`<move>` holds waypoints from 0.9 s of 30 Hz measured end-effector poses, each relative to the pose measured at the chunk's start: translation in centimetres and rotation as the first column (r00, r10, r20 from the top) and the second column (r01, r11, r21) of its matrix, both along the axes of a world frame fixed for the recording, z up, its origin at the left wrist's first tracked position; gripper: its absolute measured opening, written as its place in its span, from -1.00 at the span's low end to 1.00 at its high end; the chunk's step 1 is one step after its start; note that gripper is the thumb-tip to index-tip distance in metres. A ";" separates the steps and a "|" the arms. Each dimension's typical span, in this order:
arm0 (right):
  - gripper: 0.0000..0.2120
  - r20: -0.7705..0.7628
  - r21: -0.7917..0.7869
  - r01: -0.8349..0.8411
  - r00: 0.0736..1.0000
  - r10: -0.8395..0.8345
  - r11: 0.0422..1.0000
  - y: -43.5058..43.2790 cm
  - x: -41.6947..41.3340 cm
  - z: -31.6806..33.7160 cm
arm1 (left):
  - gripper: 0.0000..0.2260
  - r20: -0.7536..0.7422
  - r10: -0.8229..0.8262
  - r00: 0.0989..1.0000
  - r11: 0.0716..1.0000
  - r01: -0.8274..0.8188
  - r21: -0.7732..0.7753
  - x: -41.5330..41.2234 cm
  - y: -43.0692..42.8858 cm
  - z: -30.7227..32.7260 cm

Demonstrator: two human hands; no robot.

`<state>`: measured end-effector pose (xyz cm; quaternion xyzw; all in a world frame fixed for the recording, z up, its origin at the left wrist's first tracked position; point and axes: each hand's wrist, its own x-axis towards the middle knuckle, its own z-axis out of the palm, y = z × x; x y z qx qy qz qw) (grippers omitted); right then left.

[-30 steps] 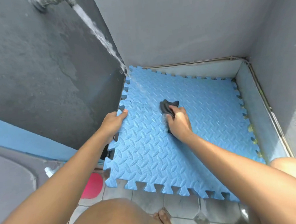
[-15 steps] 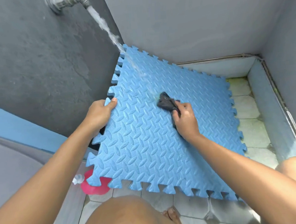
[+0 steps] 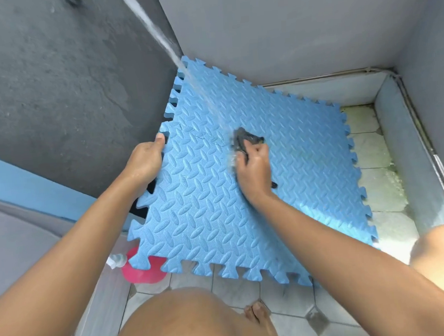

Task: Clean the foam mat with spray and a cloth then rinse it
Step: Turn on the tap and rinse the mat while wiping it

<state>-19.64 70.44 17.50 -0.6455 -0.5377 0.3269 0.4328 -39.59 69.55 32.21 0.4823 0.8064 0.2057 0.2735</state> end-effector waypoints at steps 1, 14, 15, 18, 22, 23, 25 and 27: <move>-0.56 -0.012 0.034 -0.029 1.000 0.029 0.999 -0.5 -1.9 1.3 | -0.61 -0.012 0.008 1.000 1.000 -0.008 -0.016 0.1 0.0 0.0; -0.57 0.103 0.276 -0.325 0.946 0.309 0.904 -13.7 -0.4 -4.3 | -0.65 -0.037 -0.040 0.999 0.999 0.039 -0.008 -0.4 -0.5 -1.0; -0.57 0.095 0.227 -0.270 0.962 0.255 0.936 -12.7 0.8 -5.4 | -0.66 -0.054 -0.057 0.997 0.998 0.057 0.000 -0.5 -0.7 -1.3; -0.59 0.068 0.068 -0.009 0.998 0.004 0.998 -7.4 4.8 -7.7 | -0.69 -0.084 -0.100 0.991 0.994 0.103 0.031 -0.9 -0.8 -1.6; -0.63 0.206 -0.149 0.238 0.957 -0.205 0.960 2.1 11.8 -9.7 | -0.62 -0.084 -0.149 0.985 0.984 0.156 0.081 -2.0 -0.3 -1.8; -0.62 0.245 -0.185 0.281 0.941 -0.233 0.942 4.3 13.3 -10.1 | -0.56 -0.081 -0.157 0.984 0.982 0.164 0.091 -2.2 -0.2 -2.0; -0.60 0.294 -0.274 0.369 0.912 -0.287 0.888 8.2 15.0 -9.7 | -0.38 -0.084 -0.158 0.984 0.981 0.166 0.103 -2.3 0.0 -1.8; -0.58 0.303 -0.339 0.413 0.899 -0.317 0.845 11.5 14.4 -8.3 | -0.30 -0.087 -0.149 0.985 0.980 0.159 0.116 -2.3 0.3 -1.6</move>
